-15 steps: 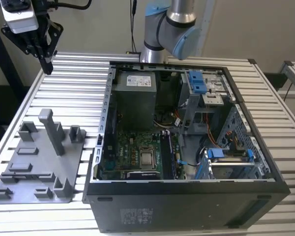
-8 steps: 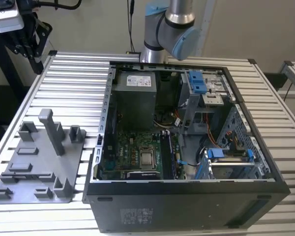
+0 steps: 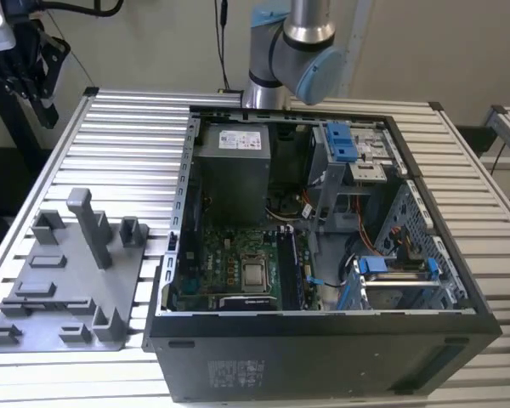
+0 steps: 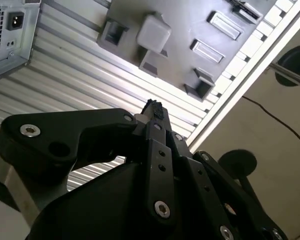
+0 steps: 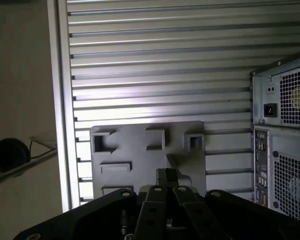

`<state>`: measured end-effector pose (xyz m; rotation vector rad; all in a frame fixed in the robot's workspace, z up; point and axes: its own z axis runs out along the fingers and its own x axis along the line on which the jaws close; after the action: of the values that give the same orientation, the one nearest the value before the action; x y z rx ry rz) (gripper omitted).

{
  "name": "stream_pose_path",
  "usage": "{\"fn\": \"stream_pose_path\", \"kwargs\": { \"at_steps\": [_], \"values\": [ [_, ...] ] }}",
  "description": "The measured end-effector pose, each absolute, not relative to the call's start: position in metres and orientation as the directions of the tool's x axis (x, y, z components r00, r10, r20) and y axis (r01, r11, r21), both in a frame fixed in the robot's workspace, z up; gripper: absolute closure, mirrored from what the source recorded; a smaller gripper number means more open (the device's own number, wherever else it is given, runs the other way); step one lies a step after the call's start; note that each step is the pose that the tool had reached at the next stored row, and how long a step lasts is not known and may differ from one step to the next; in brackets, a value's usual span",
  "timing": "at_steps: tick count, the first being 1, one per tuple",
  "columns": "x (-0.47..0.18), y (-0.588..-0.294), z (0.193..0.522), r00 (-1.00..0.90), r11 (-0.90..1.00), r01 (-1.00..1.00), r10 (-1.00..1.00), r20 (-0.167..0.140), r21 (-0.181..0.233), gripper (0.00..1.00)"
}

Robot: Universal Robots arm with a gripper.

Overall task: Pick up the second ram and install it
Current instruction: 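Reach for the second ram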

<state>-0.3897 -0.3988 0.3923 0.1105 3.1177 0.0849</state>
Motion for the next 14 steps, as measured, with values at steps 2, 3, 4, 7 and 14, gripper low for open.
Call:
{"fn": "stream_pose_path", "kwargs": {
  "at_steps": [2, 3, 4, 7, 14],
  "values": [
    [-0.398, -0.399, 0.392, -0.997, 0.996, 0.070, 0.071, -0.019, 0.055, 0.89],
    [-0.401, -0.399, 0.392, -0.997, 0.996, 0.070, 0.071, -0.019, 0.056, 0.89],
    [-0.405, -0.399, 0.392, -0.997, 0.996, 0.070, 0.071, -0.019, 0.056, 0.89],
    [-0.415, -0.399, 0.392, -0.997, 0.996, 0.070, 0.071, -0.019, 0.056, 0.89],
    [-0.424, -0.399, 0.392, -0.997, 0.996, 0.070, 0.071, -0.019, 0.056, 0.89]
  ]
}}
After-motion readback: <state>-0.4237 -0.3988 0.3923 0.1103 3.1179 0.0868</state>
